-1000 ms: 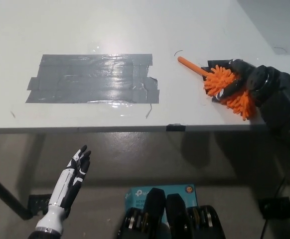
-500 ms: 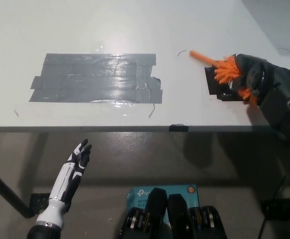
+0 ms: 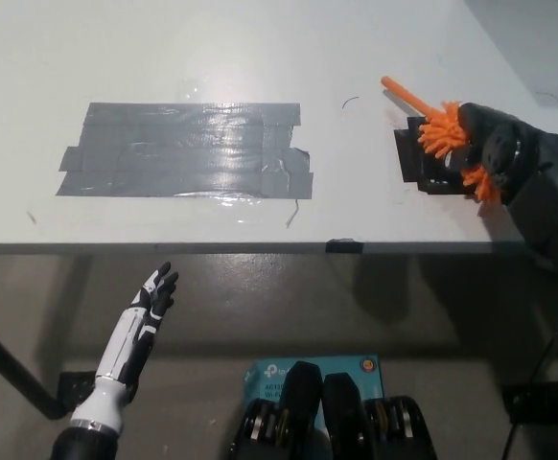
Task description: An orange duster is kept infront of the robot in the middle of the table and the robot extends its right arm to grab the duster, picks it up and hands it to a person
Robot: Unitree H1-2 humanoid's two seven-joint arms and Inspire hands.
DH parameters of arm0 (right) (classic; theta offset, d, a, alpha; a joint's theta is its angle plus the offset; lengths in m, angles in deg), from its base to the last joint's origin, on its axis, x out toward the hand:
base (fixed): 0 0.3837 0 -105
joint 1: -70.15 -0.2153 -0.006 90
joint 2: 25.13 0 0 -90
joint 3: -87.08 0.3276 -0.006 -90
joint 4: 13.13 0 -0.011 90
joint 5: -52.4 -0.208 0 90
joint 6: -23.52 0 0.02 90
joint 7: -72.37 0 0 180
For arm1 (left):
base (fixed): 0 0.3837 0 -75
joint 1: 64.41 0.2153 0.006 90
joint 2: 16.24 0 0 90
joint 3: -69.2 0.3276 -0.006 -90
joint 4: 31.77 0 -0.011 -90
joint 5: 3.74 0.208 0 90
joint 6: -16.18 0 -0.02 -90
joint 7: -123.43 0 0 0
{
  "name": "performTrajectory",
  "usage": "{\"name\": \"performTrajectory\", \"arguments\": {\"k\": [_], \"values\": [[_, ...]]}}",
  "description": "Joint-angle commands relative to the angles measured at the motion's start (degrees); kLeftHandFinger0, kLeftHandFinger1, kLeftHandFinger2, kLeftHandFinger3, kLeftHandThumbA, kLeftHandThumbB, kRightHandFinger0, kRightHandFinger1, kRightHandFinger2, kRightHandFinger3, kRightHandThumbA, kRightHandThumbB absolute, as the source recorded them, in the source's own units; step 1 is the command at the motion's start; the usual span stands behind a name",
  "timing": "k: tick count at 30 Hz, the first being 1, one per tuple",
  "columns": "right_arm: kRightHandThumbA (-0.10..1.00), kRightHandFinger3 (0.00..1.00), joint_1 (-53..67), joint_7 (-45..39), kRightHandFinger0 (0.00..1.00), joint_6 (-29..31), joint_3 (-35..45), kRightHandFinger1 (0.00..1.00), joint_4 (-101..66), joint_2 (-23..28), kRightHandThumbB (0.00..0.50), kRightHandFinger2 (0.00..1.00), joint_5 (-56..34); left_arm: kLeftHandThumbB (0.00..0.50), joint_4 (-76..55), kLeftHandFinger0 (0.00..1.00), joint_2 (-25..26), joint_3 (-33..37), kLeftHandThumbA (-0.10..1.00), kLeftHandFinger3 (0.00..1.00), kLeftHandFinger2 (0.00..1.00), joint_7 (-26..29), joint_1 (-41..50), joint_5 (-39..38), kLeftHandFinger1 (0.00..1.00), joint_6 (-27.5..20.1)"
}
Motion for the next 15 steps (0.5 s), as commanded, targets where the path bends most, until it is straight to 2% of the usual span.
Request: {"name": "performTrajectory", "arguments": {"k": [1,2,3,4,5,6,7,8,10,12,15], "values": [[-0.10,0.22,3.7,0.1,0.01,1.5,11.9,0.28,-4.8,1.5,0.191,0.20,-12.4,0.196,-0.9,1.00,1.0,-0.8,0.97,1.00,1.00,-0.1,-1.6,-0.5,1.00,-1.7],[-0.10,0.33,4.0,0.2,0.00,0.4,15.9,0.36,-6.4,1.2,0.193,0.31,-15.2,0.193,-0.8,1.00,1.0,-0.8,0.97,1.00,1.00,-0.1,-1.6,-0.5,1.00,-1.8],[-0.10,0.33,4.4,0.3,0.00,-0.6,18.8,0.36,-7.8,0.8,0.193,0.31,-16.8,0.193,-0.7,1.00,1.0,-0.8,0.97,1.00,1.00,-0.1,-1.6,-0.6,1.00,-1.8],[-0.10,0.46,4.4,0.2,0.00,-0.9,19.8,0.46,-8.3,0.7,0.202,0.46,-16.8,0.192,-0.7,1.00,0.9,-0.8,0.97,1.00,1.00,-0.1,-1.7,-0.6,1.00,-1.9],[-0.10,0.46,4.5,0.1,0.00,-1.0,20.0,0.46,-8.4,0.7,0.202,0.46,-16.6,0.192,-0.6,1.00,0.9,-0.8,0.97,1.00,1.00,-0.1,-1.7,-0.6,1.00,-1.9],[-0.10,0.88,5.1,-0.1,0.04,-1.3,23.6,0.53,-11.4,0.5,0.174,0.74,-19.1,0.191,-0.5,1.00,0.9,-0.8,0.97,1.00,1.00,-0.1,-1.7,-0.6,1.00,-2.1],[-0.10,0.93,5.7,-0.1,0.01,-2.3,27.8,0.50,-14.5,0.1,0.180,0.83,-22.5,0.191,-0.5,1.00,0.9,-0.8,0.97,1.00,1.00,-0.1,-1.8,-0.6,1.00,-2.1],[-0.10,1.00,6.1,-1.5,0.00,-3.9,31.7,0.49,-16.9,-0.3,0.164,0.94,-26.1,0.196,-0.4,1.00,0.9,-0.8,0.97,1.00,1.00,-0.1,-1.8,-0.5,1.00,-2.3],[-0.10,1.00,6.1,-2.1,0.00,-5.2,34.4,0.51,-18.9,-0.6,0.168,0.97,-27.9,0.196,-0.7,1.00,1.0,-0.8,0.97,1.00,1.00,0.0,-1.8,-0.3,1.00,-1.9],[-0.10,1.00,6.7,-3.4,0.02,-7.4,37.3,0.54,-24.6,-1.0,0.162,0.93,-30.8,0.195,-0.3,1.00,1.1,-0.9,0.98,1.00,1.00,0.1,-1.9,-0.3,1.00,-2.3],[-0.10,1.00,7.2,-4.7,0.01,-10.9,39.3,0.54,-32.8,-1.6,0.124,0.90,-32.3,0.187,-0.4,1.00,1.0,-0.9,0.97,1.00,1.00,0.0,-1.9,-0.6,1.00,-2.1]]}}
